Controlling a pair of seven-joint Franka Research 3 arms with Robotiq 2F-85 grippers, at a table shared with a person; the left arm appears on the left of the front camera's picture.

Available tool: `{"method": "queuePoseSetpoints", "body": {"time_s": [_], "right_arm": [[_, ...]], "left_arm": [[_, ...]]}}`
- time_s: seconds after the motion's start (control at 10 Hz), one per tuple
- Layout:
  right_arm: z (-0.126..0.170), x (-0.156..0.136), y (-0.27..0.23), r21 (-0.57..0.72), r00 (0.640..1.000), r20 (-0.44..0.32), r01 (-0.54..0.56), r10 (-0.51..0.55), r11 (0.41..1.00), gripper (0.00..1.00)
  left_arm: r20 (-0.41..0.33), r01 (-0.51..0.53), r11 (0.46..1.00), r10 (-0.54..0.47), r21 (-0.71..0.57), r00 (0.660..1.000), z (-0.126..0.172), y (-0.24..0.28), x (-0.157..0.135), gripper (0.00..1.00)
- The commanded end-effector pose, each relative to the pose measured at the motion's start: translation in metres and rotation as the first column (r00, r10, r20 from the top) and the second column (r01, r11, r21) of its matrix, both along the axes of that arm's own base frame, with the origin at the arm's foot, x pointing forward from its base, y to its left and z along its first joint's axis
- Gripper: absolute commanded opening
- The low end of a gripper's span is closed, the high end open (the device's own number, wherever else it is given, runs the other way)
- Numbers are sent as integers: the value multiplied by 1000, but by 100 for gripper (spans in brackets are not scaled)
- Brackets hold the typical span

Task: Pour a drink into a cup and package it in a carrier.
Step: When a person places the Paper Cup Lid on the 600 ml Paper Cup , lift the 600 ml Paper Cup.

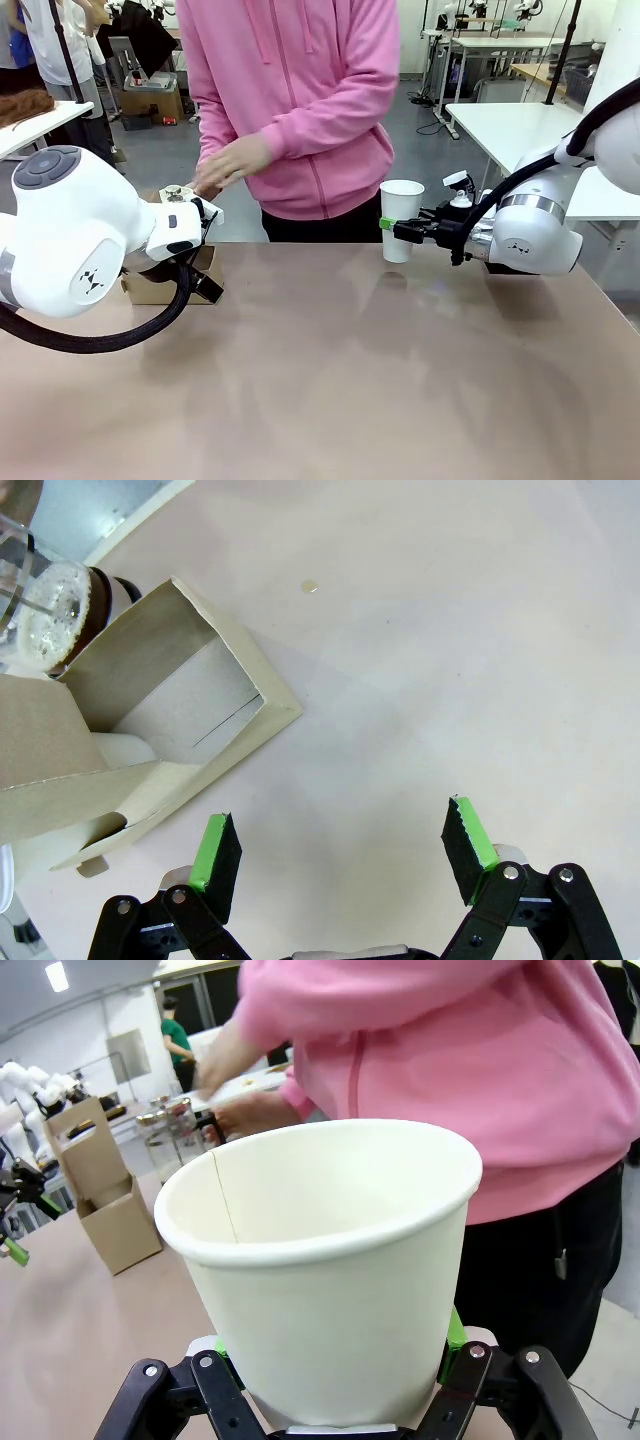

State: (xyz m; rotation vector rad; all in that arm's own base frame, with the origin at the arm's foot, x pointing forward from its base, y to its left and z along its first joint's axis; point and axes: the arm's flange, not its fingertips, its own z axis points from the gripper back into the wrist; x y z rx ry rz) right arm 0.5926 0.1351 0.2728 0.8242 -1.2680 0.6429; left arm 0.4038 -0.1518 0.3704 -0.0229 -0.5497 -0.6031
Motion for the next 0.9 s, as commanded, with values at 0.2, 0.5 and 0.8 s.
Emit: {"method": "queuePoseSetpoints", "body": {"time_s": [0.2,0.5,0.8], "right_arm": [[1,0,0,9,1000,7,-3,3,1000,81],[1,0,0,9,1000,7,-3,3,1000,81],[1,0,0,9,1000,7,-3,3,1000,81]], "left_arm": [[0,1,1000,-1,-2,1000,0,0,0,100],[0,1,1000,-1,-2,1000,0,0,0,100],[0,1,1000,-1,-2,1000,0,0,0,100]]}}
